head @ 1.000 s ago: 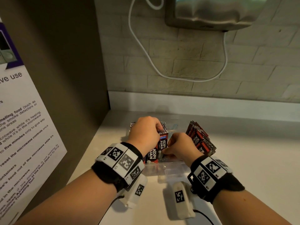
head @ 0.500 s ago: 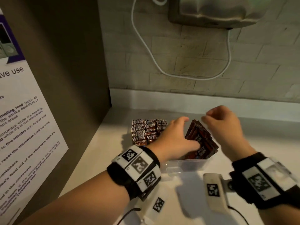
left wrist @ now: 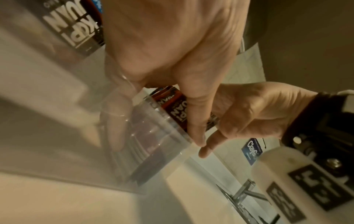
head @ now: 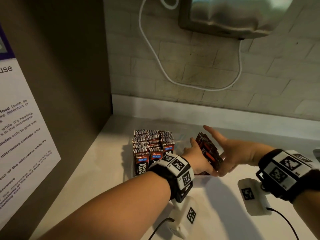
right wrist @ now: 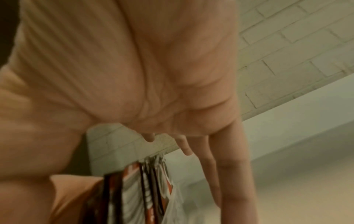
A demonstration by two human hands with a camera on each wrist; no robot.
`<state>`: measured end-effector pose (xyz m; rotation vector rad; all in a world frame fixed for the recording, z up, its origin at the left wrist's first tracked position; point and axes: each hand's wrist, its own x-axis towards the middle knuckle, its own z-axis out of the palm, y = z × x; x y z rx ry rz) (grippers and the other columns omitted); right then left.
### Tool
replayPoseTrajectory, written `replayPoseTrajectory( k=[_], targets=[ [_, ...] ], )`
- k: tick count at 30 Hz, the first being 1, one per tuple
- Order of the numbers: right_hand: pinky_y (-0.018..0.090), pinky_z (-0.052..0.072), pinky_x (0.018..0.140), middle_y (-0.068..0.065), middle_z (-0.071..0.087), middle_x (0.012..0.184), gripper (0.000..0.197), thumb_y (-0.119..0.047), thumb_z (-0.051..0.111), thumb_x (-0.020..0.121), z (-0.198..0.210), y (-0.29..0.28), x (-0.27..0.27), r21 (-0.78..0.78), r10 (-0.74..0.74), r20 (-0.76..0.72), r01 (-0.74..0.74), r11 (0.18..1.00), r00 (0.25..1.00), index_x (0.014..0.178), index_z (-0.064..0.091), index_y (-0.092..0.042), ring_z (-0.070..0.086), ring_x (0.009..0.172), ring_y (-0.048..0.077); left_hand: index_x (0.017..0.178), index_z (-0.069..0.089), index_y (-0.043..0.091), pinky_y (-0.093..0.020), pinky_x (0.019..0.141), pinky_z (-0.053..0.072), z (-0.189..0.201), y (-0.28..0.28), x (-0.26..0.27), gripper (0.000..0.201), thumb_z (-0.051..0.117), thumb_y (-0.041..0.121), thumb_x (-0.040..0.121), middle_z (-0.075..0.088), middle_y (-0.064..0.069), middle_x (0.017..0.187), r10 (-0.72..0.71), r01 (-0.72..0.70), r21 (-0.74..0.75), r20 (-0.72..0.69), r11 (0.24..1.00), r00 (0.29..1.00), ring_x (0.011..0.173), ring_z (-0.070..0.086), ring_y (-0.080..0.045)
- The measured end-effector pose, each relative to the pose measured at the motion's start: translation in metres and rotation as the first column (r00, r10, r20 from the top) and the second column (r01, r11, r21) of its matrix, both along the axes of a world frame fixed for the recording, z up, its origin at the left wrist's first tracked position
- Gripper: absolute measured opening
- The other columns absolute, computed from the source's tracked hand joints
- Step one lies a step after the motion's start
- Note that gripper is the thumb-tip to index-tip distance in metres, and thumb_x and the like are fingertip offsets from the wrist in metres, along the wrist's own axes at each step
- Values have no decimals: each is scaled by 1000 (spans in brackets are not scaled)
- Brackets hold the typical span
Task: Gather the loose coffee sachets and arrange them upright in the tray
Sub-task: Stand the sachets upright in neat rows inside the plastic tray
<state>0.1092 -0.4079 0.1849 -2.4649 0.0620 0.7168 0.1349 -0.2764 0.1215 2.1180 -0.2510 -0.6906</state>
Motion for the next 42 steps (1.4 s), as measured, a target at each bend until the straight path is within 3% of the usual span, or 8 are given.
replayPoseTrajectory(
  k=[4,6,13,20,24,29,34,42],
  targets=[
    [39,60,76,-2,34,137,144,7,83,60,-8,10,8,-38,1,9,-1,999,1000,139,-18,-58,56,108,24,144,20,28,-50,101,45,-14,-6,10,111,86,17,55,51,-8,133,18,-23,-90,-48,996,999,122,51,-31],
    [38,60,74,0,36,135,142,8,82,60,-11,12,10,-41,-1,19,2,999,1000,141,-16,-56,56,105,23,138,28,24,-49,98,47,-18,-7,11,100,84,13,56,54,-7,127,41,-46,-105,-48,993,998,116,54,-30],
    [36,60,67,3,50,113,120,12,77,65,-17,11,7,51,-30,46,27,998,998,142,7,-47,64,90,26,133,32,12,-44,97,50,-10,-7,8,72,73,4,75,48,-10,130,181,-177,-99,35,979,983,117,53,-31],
    [44,60,64,5,53,116,88,8,70,76,-20,4,6,148,-95,144,73,986,985,130,26,-47,70,84,31,125,35,17,-45,91,52,-6,-8,7,53,63,6,81,55,-8,117,298,-290,-195,12,937,955,107,57,-29],
    [41,60,64,-2,53,116,85,8,66,79,-20,2,6,154,-57,172,30,988,983,126,35,-56,70,84,23,121,36,20,-44,90,53,-5,-6,7,53,64,3,80,57,-7,112,305,-298,-234,-7,926,952,106,58,-27],
    [39,60,62,5,59,103,73,8,63,81,-22,1,6,140,-91,165,68,988,982,130,40,-41,69,61,11,120,46,17,-44,90,53,-8,-7,8,57,69,0,71,61,-8,113,266,-260,-245,-9,934,964,106,59,-28],
    [47,60,65,2,56,116,62,1,58,87,-21,4,3,159,-121,200,89,983,972,128,42,-43,68,90,26,112,55,14,-39,89,52,-9,-8,11,36,62,5,79,64,-9,108,329,-309,-257,38,916,943,102,60,-28],
    [46,60,64,-1,55,115,54,-9,54,94,-22,9,-2,96,-93,185,76,992,978,129,40,-46,63,96,24,109,60,16,-33,84,53,-9,-7,11,29,59,9,81,66,-7,105,383,-356,-280,44,891,923,98,62,-25]
  ],
)
